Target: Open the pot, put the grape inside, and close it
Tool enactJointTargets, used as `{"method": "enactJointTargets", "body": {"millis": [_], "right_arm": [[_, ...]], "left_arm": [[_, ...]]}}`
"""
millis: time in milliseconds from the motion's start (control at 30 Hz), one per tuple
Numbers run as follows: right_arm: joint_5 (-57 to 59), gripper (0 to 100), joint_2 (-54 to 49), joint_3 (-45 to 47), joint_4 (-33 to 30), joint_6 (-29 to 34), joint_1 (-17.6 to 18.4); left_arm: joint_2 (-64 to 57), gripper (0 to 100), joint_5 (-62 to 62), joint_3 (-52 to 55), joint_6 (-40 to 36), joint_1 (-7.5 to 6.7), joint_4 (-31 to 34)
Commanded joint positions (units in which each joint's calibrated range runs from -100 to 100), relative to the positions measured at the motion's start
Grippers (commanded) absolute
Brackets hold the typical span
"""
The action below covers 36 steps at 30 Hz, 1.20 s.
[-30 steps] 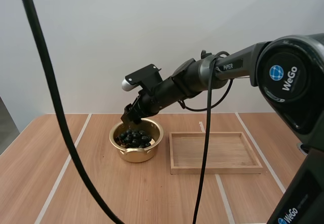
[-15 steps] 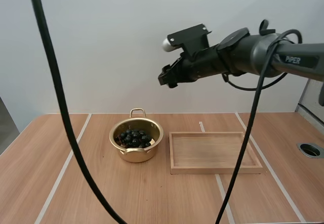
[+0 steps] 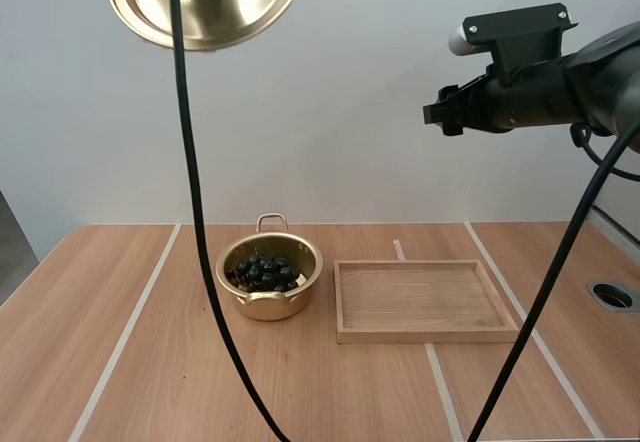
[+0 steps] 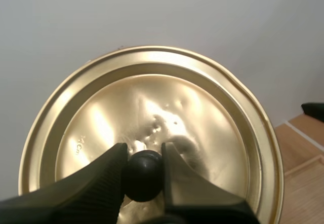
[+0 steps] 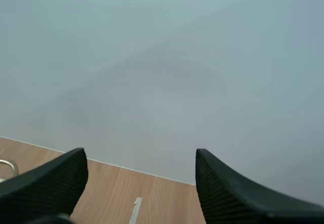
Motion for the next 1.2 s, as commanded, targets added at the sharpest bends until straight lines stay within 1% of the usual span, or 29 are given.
{"method": "enactJointTargets", "body": {"millis": [0, 100, 333, 467, 600, 967, 1000, 1033, 1100, 1167], "right_arm": [[3.6, 100, -1.7, -0.4, -0.2, 2.5, -0.9], [4.9, 100, -2.0, -0.4, -0.2, 5.3, -0.9], [9.6, 100, -2.0, -0.4, -0.2, 8.0, -0.9], [11.9, 100, -2.0, -0.4, -0.2, 8.8, -0.9], [11.9, 100, -2.0, -0.4, -0.2, 9.2, -0.9], [11.9, 100, -2.0, -0.4, -0.2, 9.2, -0.9], [11.9, 97, -2.0, -0.4, -0.2, 9.2, -0.9], [11.9, 85, -2.0, -0.4, -0.2, 9.2, -0.9], [11.9, 58, -2.0, -0.4, -0.2, 9.2, -0.9], [11.9, 21, -2.0, -0.4, 0.3, 9.2, -0.9]], "left_arm": [[0.5, 0, -6.3, 7.0, 0.4, -0.15, -0.6], [0.5, 0, -12.7, 14.9, 0.5, -0.15, -0.7], [0.8, 0, -31.1, 30.3, 0.5, -0.15, -1.3], [3.0, 0, -35.5, 36.5, 0.6, -0.15, -1.3], [6.8, 0, -38.8, 39.1, 0.6, -0.15, -1.3], [16.5, 0, -38.5, 39.6, 0.5, -0.15, -3.0], [17.4, 0, -38.5, 39.6, 0.5, -0.15, -3.0], [18.0, 0, -38.5, 39.6, 0.5, -0.15, -3.0], [19.3, 0, -38.5, 39.6, 0.5, -0.15, -3.2], [20.7, 0, -39.1, 39.6, 0.5, -0.15, -3.6]]}}
